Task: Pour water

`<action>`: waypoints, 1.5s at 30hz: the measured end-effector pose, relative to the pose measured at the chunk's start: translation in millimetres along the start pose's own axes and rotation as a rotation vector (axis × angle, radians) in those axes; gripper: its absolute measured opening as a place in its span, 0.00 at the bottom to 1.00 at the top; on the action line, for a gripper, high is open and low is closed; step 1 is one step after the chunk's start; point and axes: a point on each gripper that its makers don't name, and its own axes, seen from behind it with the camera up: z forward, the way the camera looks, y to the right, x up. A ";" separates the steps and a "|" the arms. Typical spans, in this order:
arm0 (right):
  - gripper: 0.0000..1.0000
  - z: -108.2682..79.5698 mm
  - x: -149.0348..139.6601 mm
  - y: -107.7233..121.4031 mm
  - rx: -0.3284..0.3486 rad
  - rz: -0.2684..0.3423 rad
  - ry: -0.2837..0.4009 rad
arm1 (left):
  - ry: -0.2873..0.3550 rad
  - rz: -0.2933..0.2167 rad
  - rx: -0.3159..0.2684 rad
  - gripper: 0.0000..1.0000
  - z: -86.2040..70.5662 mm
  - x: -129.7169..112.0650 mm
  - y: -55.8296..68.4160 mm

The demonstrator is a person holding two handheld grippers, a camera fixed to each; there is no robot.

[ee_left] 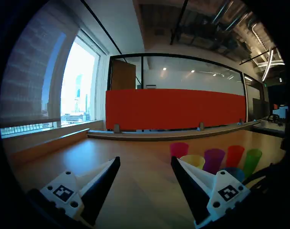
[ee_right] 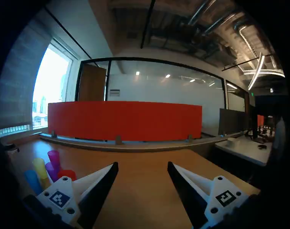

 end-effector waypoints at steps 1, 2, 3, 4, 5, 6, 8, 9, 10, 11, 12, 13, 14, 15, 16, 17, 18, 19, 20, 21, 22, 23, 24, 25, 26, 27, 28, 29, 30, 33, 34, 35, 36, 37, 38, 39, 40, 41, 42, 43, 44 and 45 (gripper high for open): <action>1.00 -0.3 0.3 -0.6 0.001 0.000 0.002 | 0.000 0.000 0.000 0.99 0.0 -0.1 -0.1; 1.00 -0.6 0.6 -1.1 0.002 -0.001 0.003 | 0.000 0.001 0.000 0.99 -0.1 -0.2 -0.1; 1.00 -0.9 0.9 -1.8 0.004 -0.001 0.005 | 0.000 0.001 0.000 0.99 -0.1 -0.4 -0.2; 1.00 -1.2 0.6 -2.3 0.006 -0.002 0.006 | 0.000 0.001 0.000 0.99 -0.1 -0.3 -0.2; 1.00 -1.5 0.4 -2.8 0.008 -0.003 0.007 | 0.000 0.001 0.000 0.99 -0.1 -0.2 -0.3; 1.00 -1.9 0.0 -3.3 0.011 -0.004 0.008 | 0.000 0.001 0.000 0.99 0.0 -0.1 -0.3; 1.00 -2.5 -1.0 -3.6 0.013 -0.005 0.012 | 0.000 0.001 0.001 0.99 0.1 -0.1 -0.4; 1.00 -2.9 -1.6 -3.8 0.014 -0.006 0.014 | 0.000 0.001 0.001 0.99 0.2 -0.1 -0.5; 1.00 -3.2 -2.2 -4.8 0.018 -0.007 0.018 | 0.000 0.001 0.001 0.99 0.3 -0.1 -0.5; 1.00 -3.6 -2.8 -5.7 0.021 -0.008 0.022 | 0.000 0.001 0.001 0.99 0.3 0.0 -0.5; 1.00 -3.8 -3.4 -6.7 0.025 -0.008 0.026 | 0.000 0.001 0.001 0.99 0.3 0.1 -0.6; 1.00 -3.5 -3.9 -7.6 0.028 -0.009 0.029 | 0.000 0.001 0.001 0.99 0.4 0.0 -0.5; 1.00 -3.2 -4.4 -8.5 0.030 -0.011 0.033 | 0.000 0.001 0.001 0.99 0.5 0.0 -0.5; 1.00 -2.9 -4.9 -9.6 0.033 -0.012 0.037 | 0.000 0.001 0.001 0.99 0.5 0.0 -0.5; 1.00 -2.3 -4.9 -11.1 0.036 -0.011 0.041 | 0.000 0.001 0.001 0.99 0.5 0.0 -0.5; 1.00 -1.7 -4.9 -12.5 0.038 -0.011 0.045 | 0.000 0.001 0.001 0.99 0.5 0.0 -0.6; 1.00 -1.1 -4.9 -14.2 0.041 -0.010 0.050 | 0.000 0.001 0.001 0.99 0.5 0.1 -0.7; 1.00 -0.7 -5.7 -16.2 0.044 -0.004 0.052 | 0.000 0.001 0.001 0.99 0.4 0.0 -0.6; 1.00 -0.2 -6.6 -18.1 0.047 0.002 0.055 | 0.000 0.001 0.001 0.99 0.4 0.0 -0.5; 1.00 0.3 -7.6 -20.5 0.051 0.008 0.058 | -0.001 0.002 0.001 0.99 0.4 0.0 -0.5; 1.00 0.9 -9.5 -23.4 0.056 0.016 0.057 | 0.000 0.001 0.001 0.99 0.4 0.0 -0.4; 1.00 1.6 -11.5 -26.4 0.062 0.024 0.056 | 0.000 0.001 0.001 0.99 0.4 -0.1 -0.3; 1.00 2.3 -13.8 -29.6 0.069 0.034 0.055 | 0.000 0.001 0.001 0.99 0.4 -0.1 -0.2; 1.00 3.3 -17.2 -31.8 0.073 0.042 0.048 | 0.000 0.001 0.001 0.99 0.5 -0.1 -0.1; 1.00 4.3 -20.7 -34.0 0.078 0.050 0.041 | 0.000 0.001 0.001 0.99 0.5 -0.2 -0.1; 1.00 5.5 -24.6 -36.2 0.082 0.060 0.033 | 0.000 0.002 0.001 0.99 0.5 -0.2 0.0; 1.00 7.0 -29.0 -35.6 0.078 0.069 0.022 | 0.000 0.001 0.001 0.99 0.6 -0.1 0.0; 1.00 8.5 -33.4 -35.0 0.075 0.079 0.012 | 0.000 0.001 0.001 0.99 0.6 -0.1 0.1; 1.00 10.2 -38.3 -34.3 0.071 0.090 0.001 | 0.000 0.001 0.001 0.99 0.6 -0.1 0.1; 0.99 14.1 -48.2 -33.7 0.080 0.107 -0.006 | 0.000 0.001 0.001 0.99 0.6 0.0 0.4; 0.99 14.3 -49.0 -34.5 0.092 0.108 0.000 | 0.000 0.001 0.001 0.99 0.8 -0.1 0.5; 0.99 14.4 -49.8 -35.3 0.104 0.109 0.007 | 0.000 0.001 0.001 0.99 0.9 -0.1 0.5; 0.99 14.7 -50.7 -36.0 0.116 0.109 0.014 | 0.000 0.001 0.001 0.99 1.0 -0.2 0.6; 0.99 14.8 -51.2 -34.9 0.117 0.107 0.021 | 0.000 0.001 0.001 0.99 1.0 -0.2 0.6; 0.99 15.0 -51.7 -33.8 0.118 0.105 0.028 | 0.000 0.001 0.001 0.99 1.0 -0.2 0.5; 0.99 15.2 -52.2 -32.5 0.119 0.102 0.035 | 0.000 0.001 0.001 0.99 1.0 -0.2 0.5; 0.99 15.4 -52.4 -31.1 0.116 0.092 0.041 | 0.000 0.001 0.001 0.99 0.9 -0.3 0.6; 0.99 15.6 -52.7 -29.8 0.113 0.082 0.047 | 0.000 0.001 0.001 0.99 0.8 -0.3 0.8; 0.99 15.8 -52.9 -28.4 0.110 0.071 0.054 | 0.000 0.001 0.001 0.99 0.7 -0.4 0.9; 0.99 15.6 -52.6 -28.6 0.110 0.060 0.061 | 0.000 0.001 0.001 0.99 0.7 -0.4 0.8; 0.99 15.4 -52.4 -28.7 0.110 0.050 0.067 | 0.000 0.001 0.001 0.99 0.6 -0.4 0.8; 0.99 15.2 -52.3 -29.1 0.110 0.038 0.074 | 0.000 0.001 0.001 0.99 0.6 -0.3 0.7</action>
